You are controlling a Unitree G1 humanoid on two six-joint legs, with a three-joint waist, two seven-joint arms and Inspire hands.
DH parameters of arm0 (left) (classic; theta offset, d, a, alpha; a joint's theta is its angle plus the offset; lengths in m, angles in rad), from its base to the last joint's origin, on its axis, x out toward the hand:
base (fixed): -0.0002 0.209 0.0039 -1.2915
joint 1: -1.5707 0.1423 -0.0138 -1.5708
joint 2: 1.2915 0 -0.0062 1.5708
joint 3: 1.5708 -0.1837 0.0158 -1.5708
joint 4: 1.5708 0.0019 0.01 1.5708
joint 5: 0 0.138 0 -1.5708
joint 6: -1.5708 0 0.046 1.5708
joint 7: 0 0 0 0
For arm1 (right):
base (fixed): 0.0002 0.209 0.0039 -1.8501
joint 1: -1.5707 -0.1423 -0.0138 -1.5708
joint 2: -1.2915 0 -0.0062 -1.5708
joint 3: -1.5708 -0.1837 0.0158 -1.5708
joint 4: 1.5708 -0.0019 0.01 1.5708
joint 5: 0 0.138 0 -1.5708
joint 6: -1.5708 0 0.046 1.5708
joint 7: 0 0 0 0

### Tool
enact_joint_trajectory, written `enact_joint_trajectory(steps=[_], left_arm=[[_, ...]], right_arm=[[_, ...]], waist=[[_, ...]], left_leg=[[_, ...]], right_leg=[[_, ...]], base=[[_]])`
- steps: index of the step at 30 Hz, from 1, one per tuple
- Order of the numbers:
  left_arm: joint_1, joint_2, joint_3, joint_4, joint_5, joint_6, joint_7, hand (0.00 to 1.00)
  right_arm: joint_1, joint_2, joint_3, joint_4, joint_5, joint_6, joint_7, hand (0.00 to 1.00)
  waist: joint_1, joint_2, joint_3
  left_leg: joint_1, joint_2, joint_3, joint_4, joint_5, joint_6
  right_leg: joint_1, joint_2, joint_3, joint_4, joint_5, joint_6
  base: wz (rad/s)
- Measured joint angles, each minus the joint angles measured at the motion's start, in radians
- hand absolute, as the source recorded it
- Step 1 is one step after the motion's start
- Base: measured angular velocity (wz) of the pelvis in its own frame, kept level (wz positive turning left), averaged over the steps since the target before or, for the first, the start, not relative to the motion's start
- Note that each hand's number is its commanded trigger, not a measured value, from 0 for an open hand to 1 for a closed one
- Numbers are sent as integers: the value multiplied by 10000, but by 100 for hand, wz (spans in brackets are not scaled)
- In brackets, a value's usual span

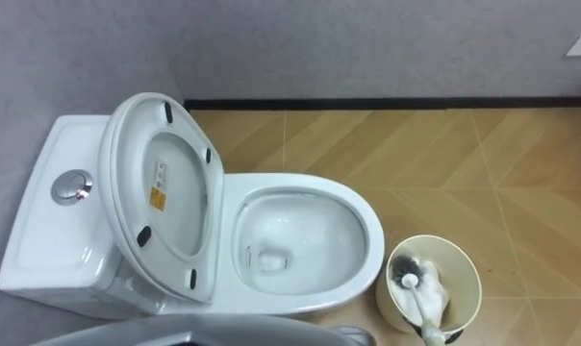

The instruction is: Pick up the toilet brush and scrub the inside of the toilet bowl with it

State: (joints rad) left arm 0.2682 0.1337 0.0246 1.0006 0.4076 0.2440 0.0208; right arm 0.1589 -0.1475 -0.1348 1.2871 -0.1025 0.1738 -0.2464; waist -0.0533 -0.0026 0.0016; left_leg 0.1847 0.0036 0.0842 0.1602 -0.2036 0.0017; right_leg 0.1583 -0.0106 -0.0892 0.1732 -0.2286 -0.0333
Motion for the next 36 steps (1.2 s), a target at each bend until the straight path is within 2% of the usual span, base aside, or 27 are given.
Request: enact_joint_trajectory(steps=[6, 11, 13, 18, 22, 25, 32, 36], left_arm=[[66, -11, 406, -7, 280, -181, 109, 0], [85, 5, 810, -30, 450, -447, 110, 0], [85, 51, 942, -26, 460, -609, 135, 0], [53, 91, 938, -15, 448, -960, 159, 0], [-100, 125, 904, -15, 454, -1066, 316, 0], [-171, 258, 898, -18, 456, -1214, 387, 0], [-382, 604, 680, -6, 338, -1236, 417, 0], [-712, 700, 478, -2, 169, -1449, 494, 0]], right_arm=[[2, -42, -468, -79, 505, -291, -491, 0], [-22, -115, -870, -556, 1539, -566, -891, 0], [-50, -173, -1046, -908, 1926, -875, -1061, 0], [-293, -189, -1036, -1385, 2524, -1286, -1313, 0], [-695, -195, -864, -1627, 2531, -1310, -1409, 0], [-853, -223, -593, -1740, 2540, -1389, -1416, 0], [-1029, -414, -152, -1621, 2819, -1402, -1351, 0], [-1403, -523, -42, -1355, 2875, -1451, -1250, 0]], waist=[[6, -2, -4], [63, -26, -10], [66, -34, -14], [70, -60, -28], [111, -100, -55], [104, -157, -69], [270, -140, -20], [281, -89, -1]], left_leg=[[-30, -2, 101, 0, 0, 0], [-46, -9, 116, -2, 0, 0], [-91, 3, 243, -3, 0, 0], [-225, 3, 244, 5, 0, 0], [-659, 8, 237, 54, 1, 2], [-1046, 17, 239, 70, 1, 3], [-1779, -1, 229, 353, -33, 60], [-2458, -4, 224, 653, -45, 80]], right_leg=[[-19, -14, -6, -24, -4, 3], [-88, -19, -13, -31, 6, 11], [-148, -17, -7, -24, 30, 3], [-296, -19, 20, 1, 54, 11], [-788, -27, 0, 193, 66, 19], [-1227, -27, -24, 330, 74, 19], [-1902, -77, -33, 513, 121, 58], [-2510, -121, -47, 857, 144, 49]], base=[[0], [-1], [-5], [-1], [0], [1], [0], [0]])
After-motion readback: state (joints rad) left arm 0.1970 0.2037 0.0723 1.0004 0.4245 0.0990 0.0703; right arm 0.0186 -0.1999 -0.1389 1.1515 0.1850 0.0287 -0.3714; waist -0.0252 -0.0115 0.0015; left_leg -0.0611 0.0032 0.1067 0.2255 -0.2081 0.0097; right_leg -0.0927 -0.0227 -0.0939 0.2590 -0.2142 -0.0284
